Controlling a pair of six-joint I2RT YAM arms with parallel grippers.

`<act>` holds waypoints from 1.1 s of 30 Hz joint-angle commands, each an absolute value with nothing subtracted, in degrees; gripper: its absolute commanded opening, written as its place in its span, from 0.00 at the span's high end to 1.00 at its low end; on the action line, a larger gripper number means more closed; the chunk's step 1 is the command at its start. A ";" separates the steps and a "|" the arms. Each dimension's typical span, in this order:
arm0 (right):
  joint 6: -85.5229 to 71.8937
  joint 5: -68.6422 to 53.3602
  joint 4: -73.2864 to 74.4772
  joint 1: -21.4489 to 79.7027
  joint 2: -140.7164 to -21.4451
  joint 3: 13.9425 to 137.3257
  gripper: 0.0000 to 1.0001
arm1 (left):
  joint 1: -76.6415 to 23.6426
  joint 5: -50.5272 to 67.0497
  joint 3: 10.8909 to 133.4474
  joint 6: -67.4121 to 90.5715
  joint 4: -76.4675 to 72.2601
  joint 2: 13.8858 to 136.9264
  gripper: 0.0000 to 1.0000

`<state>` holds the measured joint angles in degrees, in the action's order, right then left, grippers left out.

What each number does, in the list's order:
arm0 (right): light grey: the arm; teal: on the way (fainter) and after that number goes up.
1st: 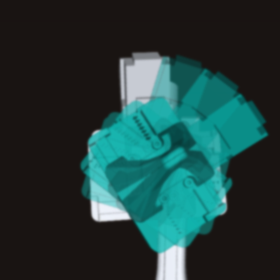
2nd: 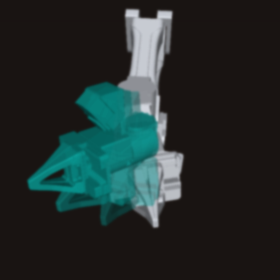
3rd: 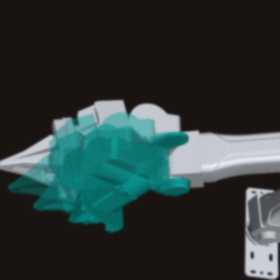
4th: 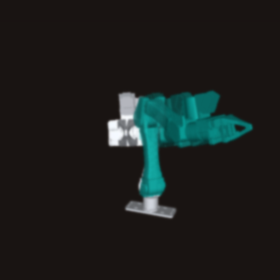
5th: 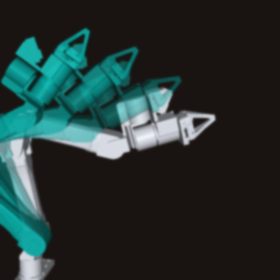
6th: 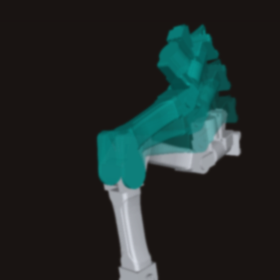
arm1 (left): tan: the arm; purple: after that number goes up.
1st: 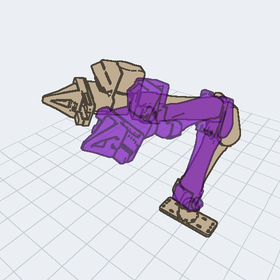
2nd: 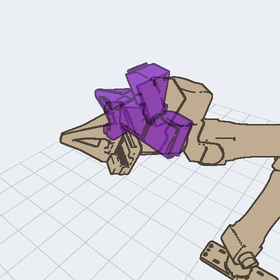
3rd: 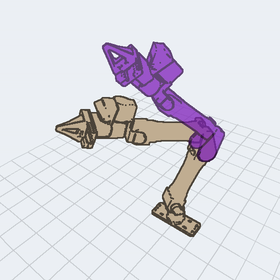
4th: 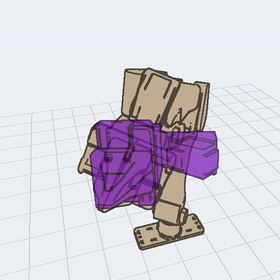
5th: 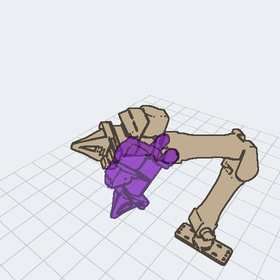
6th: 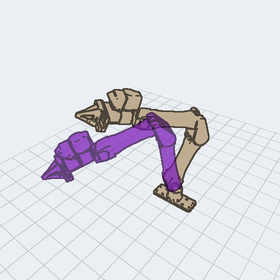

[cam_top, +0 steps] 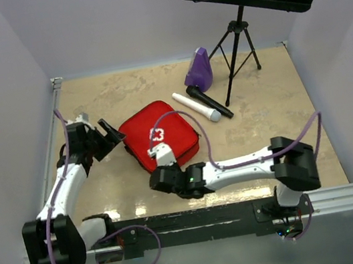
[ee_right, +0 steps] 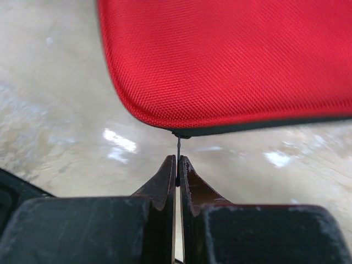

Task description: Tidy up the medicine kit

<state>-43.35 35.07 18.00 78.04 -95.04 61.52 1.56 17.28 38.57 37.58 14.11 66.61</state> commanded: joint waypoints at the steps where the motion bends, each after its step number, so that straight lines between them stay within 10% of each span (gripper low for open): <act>1: -34.48 33.14 17.67 81.47 -104.65 75.11 1.00 | 2.02 14.86 39.03 35.59 20.38 57.58 0.11; 9: -28.30 30.67 20.56 80.86 -117.86 94.31 1.00 | 1.85 17.04 35.95 36.64 29.79 47.03 0.09; 23: -38.67 29.88 16.61 80.77 -105.03 70.50 1.00 | -4.04 23.65 22.50 47.46 6.25 57.29 0.16; 33: -43.85 32.86 21.96 80.51 -99.94 64.43 1.00 | -3.87 16.36 30.14 42.45 6.15 67.84 0.54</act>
